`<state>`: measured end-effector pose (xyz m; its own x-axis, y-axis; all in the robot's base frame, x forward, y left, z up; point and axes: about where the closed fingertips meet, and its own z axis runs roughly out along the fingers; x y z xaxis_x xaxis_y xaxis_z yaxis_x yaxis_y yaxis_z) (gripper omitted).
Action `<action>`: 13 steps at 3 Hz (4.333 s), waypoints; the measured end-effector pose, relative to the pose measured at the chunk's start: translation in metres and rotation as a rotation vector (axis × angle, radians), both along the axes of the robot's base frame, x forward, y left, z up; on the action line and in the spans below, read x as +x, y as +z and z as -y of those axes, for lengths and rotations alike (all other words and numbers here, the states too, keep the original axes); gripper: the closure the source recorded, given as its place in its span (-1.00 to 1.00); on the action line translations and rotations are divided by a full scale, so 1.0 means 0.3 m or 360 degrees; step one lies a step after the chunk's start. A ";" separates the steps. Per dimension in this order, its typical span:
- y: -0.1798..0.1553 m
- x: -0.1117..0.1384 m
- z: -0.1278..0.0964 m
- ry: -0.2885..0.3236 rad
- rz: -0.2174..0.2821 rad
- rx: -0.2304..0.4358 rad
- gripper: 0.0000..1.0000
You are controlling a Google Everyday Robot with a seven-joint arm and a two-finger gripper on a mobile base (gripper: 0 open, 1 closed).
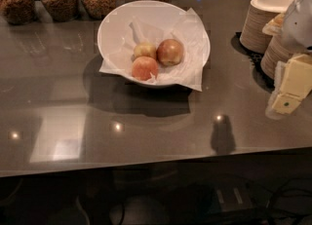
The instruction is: Pick apple from white bowl
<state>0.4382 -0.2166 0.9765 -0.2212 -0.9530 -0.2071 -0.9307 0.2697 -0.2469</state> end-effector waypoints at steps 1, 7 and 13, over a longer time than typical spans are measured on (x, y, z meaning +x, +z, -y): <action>0.000 0.000 0.000 0.0000 0.0000 0.0000 -1.00; 0.012 0.472 -0.447 0.0441 0.0410 0.0379 -0.04; -0.259 0.687 -0.564 0.0471 0.0204 0.0383 -0.18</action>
Offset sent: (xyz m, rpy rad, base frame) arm 0.0408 0.0432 0.0044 0.1046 -0.1196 0.1399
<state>0.6444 -0.0473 0.8989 0.0979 -0.8926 -0.4402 -0.9426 0.0588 -0.3288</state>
